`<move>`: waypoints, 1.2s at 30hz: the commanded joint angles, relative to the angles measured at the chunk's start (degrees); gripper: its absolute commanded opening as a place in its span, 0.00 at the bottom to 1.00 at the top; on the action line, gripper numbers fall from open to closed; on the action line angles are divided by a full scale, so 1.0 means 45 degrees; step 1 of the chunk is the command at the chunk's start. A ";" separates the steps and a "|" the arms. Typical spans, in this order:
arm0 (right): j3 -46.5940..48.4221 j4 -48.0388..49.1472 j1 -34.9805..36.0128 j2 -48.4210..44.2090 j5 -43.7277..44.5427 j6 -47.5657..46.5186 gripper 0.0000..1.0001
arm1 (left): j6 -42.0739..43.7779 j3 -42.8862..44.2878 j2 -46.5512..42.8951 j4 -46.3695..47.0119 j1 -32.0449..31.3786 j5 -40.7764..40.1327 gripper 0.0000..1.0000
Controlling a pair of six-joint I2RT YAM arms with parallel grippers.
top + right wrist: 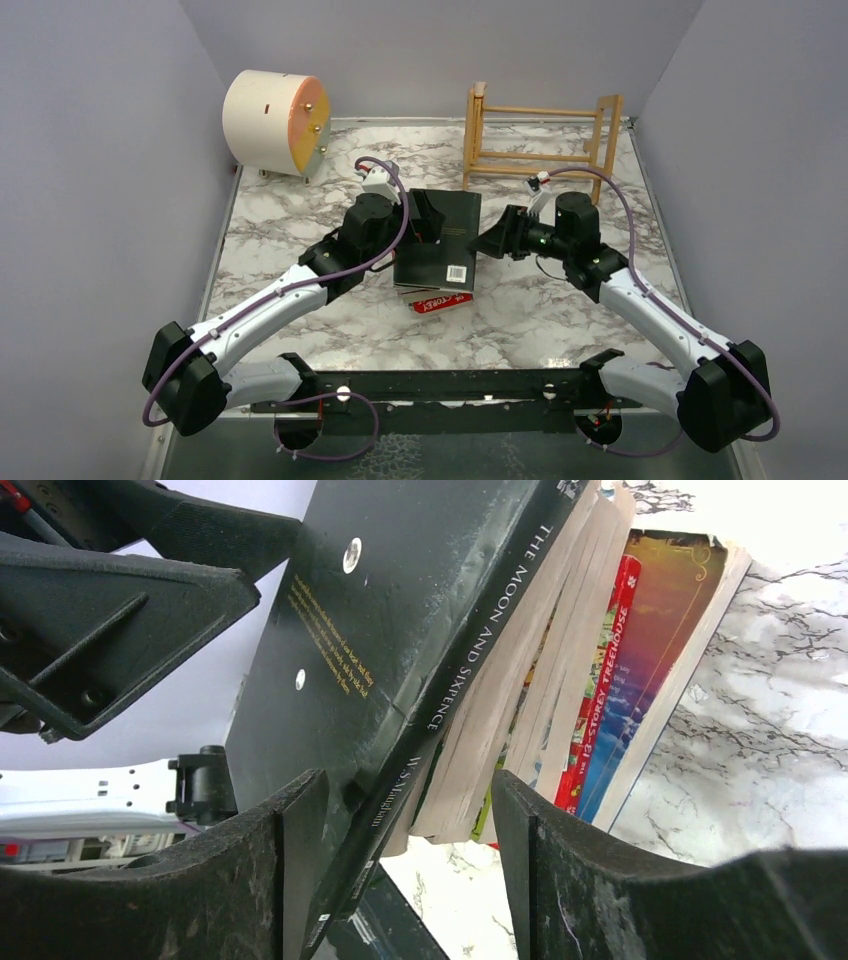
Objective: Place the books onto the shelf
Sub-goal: Pick up the book from the center of the board.
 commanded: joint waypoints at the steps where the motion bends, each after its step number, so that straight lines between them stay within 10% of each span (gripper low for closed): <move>1: -0.0290 0.0834 0.0095 -0.0098 -0.0736 0.0477 0.59 | -0.0262 0.0191 0.0167 0.0512 -0.0240 0.0468 0.99; 36: -0.2187 0.4223 0.0094 -0.0782 -0.2416 0.3824 0.41 | -0.0433 0.1275 0.2174 0.2123 -0.1726 0.0774 0.99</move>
